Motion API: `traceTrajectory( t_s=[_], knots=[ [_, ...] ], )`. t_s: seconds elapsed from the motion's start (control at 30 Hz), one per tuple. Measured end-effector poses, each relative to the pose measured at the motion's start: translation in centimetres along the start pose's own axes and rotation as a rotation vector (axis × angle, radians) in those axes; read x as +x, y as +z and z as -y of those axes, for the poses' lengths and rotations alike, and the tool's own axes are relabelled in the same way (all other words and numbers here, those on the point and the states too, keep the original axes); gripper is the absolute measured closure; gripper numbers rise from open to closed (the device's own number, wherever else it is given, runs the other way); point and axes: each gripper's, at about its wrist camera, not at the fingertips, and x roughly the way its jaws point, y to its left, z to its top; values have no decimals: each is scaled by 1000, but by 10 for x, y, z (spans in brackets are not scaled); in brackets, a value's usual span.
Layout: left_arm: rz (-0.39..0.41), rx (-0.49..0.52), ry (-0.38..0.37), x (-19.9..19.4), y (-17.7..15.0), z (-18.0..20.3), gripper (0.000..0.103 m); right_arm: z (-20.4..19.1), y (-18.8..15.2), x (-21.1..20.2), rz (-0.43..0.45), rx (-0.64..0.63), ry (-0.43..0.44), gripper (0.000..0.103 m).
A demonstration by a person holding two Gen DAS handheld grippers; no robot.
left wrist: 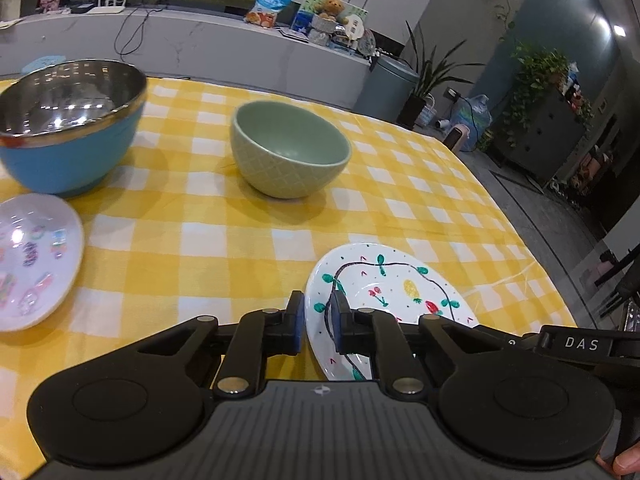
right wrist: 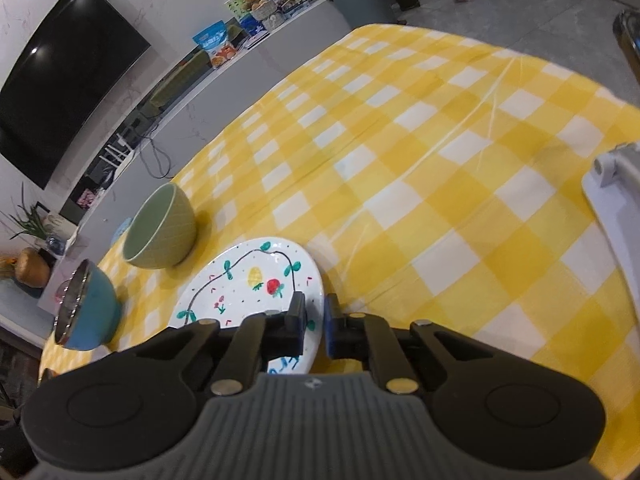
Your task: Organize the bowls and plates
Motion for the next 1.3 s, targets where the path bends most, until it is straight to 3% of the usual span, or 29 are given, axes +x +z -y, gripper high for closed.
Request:
traceTrajectory(
  t_s=[0.43,0.73,1.3],
  knots=[
    [41,-66,70,-49,-11,-15,88,-19,-21,-11,-76,-40,106,96],
    [81,-144,143,-92,-27,-31,88,-29,-42,-22,-178,-11,210,97],
    [91,-313,285,-167,-61,-78,88,-87,-87,-32,-255,-145,324,99]
  ],
)
